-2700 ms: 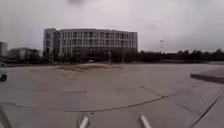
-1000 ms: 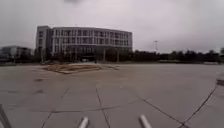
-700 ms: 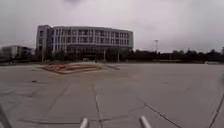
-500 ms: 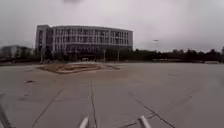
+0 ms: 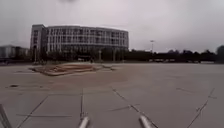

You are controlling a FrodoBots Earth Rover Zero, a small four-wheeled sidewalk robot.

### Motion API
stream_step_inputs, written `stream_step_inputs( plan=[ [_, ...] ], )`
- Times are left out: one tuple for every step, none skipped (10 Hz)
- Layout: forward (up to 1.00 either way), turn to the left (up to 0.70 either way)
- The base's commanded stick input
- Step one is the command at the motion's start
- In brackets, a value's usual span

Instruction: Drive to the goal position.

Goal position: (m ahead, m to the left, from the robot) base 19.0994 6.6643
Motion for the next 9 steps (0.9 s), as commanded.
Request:
stream_step_inputs(
  plan=[
    [1.0,-0.31],
    [1.0,-0.02],
    [1.0,-0.13],
    [1.0,-0.18],
    [1.0,0.02],
    [1.0,0.02],
    [1.0,-0.26],
    [1.0,-0.38],
    [1.0,-0.13]
  ],
)
